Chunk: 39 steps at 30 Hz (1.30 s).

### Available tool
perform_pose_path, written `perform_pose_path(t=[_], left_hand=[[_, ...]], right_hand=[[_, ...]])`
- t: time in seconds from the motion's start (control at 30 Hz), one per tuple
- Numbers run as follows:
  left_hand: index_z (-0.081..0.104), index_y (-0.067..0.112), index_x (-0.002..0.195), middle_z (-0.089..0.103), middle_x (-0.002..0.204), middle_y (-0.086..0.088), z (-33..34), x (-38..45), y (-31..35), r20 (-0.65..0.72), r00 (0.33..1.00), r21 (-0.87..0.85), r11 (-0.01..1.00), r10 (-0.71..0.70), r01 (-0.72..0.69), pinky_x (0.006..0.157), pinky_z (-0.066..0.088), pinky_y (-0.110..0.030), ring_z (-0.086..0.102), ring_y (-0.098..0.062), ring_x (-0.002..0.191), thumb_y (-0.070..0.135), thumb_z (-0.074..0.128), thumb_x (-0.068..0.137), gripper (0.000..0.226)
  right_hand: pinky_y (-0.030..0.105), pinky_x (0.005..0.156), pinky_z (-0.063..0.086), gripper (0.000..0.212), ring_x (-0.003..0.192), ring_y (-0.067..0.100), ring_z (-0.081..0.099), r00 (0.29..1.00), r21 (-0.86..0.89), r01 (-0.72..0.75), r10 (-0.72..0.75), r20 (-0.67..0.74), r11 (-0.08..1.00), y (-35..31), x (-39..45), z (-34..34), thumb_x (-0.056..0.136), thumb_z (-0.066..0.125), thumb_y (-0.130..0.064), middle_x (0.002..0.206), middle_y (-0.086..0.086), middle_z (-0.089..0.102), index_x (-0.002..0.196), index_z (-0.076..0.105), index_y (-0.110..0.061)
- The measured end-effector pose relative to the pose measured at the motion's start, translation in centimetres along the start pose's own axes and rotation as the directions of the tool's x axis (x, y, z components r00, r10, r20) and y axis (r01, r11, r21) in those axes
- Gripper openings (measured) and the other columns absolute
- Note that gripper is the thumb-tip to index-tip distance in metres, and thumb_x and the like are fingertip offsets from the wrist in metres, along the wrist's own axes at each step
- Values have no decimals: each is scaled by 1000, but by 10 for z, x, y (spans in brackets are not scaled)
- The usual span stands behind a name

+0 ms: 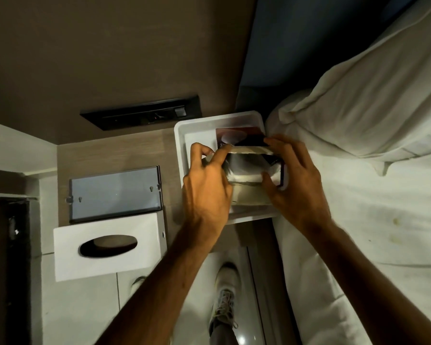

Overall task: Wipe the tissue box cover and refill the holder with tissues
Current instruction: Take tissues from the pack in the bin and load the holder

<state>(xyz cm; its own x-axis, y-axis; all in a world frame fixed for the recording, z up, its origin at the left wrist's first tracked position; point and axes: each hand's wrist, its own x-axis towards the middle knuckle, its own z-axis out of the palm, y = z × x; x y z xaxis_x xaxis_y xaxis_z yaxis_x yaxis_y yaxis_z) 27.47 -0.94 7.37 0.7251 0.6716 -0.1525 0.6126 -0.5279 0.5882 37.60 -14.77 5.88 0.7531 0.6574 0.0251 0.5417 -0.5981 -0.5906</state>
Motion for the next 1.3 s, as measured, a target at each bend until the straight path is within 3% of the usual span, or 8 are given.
perform_pose_path(t=[0.33, 0.53, 0.67, 0.77, 0.87, 0.97, 1.17, 1.3], left_hand=[[56, 29, 142, 45, 128, -2, 4, 2, 4, -24, 1000, -57, 998, -9, 7, 95, 61, -34, 66, -19, 89, 0, 68, 84, 66], [59, 26, 141, 48, 126, -5, 9, -2, 6, -62, 998, -130, 992, -16, 8, 96, 60, -31, 66, -19, 90, -1, 64, 87, 61], [57, 28, 141, 47, 123, -4, 10, -3, 7, -66, 997, -133, 991, -31, 22, 92, 61, -28, 65, -18, 86, -1, 64, 87, 62], [57, 27, 142, 46, 125, -4, 9, -2, 8, -45, 998, -127, 992, -33, 27, 87, 64, -34, 67, -21, 86, -1, 65, 84, 65], [61, 25, 138, 47, 127, -4, 7, 0, 9, -59, 998, -121, 993, -23, 16, 91, 63, -31, 66, -18, 88, 0, 65, 85, 59], [63, 24, 136, 48, 126, -2, 9, 3, 5, -88, 996, -115, 993, -25, 15, 94, 53, -16, 57, -7, 89, -1, 66, 85, 57], [66, 21, 133, 52, 123, -4, 13, -4, 2, -160, 985, -182, 983, -61, 32, 100, 40, -4, 49, 0, 90, -1, 59, 91, 48], [65, 21, 129, 58, 120, -3, 21, -13, -4, -228, 969, -253, 967, -97, 37, 91, 41, -1, 49, 1, 99, 3, 55, 96, 39]], right_hand=[[6, 85, 48, 40, 109, 3, 50, 899, 148, -222, 262, -352, 964, 6, -19, 5, 88, 68, -4, 128, 3, 51, 124, 59, -17], [35, 75, 53, 20, 103, 20, 53, 905, -1, -117, 106, -412, 993, -20, -27, 12, 89, 63, -3, 113, 7, 50, 108, 65, -12], [41, 65, 54, 15, 84, 27, 62, 985, -64, 42, -52, -164, 997, -44, -36, 24, 90, 64, -1, 101, 14, 62, 103, 71, -2], [42, 81, 59, 31, 105, 32, 66, 998, 31, -42, 41, 55, 999, -52, -40, 26, 98, 57, -11, 126, 16, 62, 127, 66, -3], [45, 113, 44, 53, 148, 31, 36, 963, -161, -52, 92, 253, 986, -45, -29, 26, 105, 41, -32, 161, 14, 35, 153, 40, -10], [45, 128, 10, 75, 158, 26, 7, 899, -343, 36, 120, 421, 939, -30, -8, 26, 102, 23, -55, 170, 11, 11, 162, 8, -12], [43, 112, 39, 69, 136, 29, 48, 879, -381, 138, 64, 472, 914, -19, 2, 15, 94, 38, -60, 143, 10, 57, 145, 47, -14], [41, 104, 47, 48, 125, 32, 58, 891, -362, 230, -46, 451, 903, -22, -13, 3, 85, 71, -20, 128, 11, 67, 132, 64, -14]])
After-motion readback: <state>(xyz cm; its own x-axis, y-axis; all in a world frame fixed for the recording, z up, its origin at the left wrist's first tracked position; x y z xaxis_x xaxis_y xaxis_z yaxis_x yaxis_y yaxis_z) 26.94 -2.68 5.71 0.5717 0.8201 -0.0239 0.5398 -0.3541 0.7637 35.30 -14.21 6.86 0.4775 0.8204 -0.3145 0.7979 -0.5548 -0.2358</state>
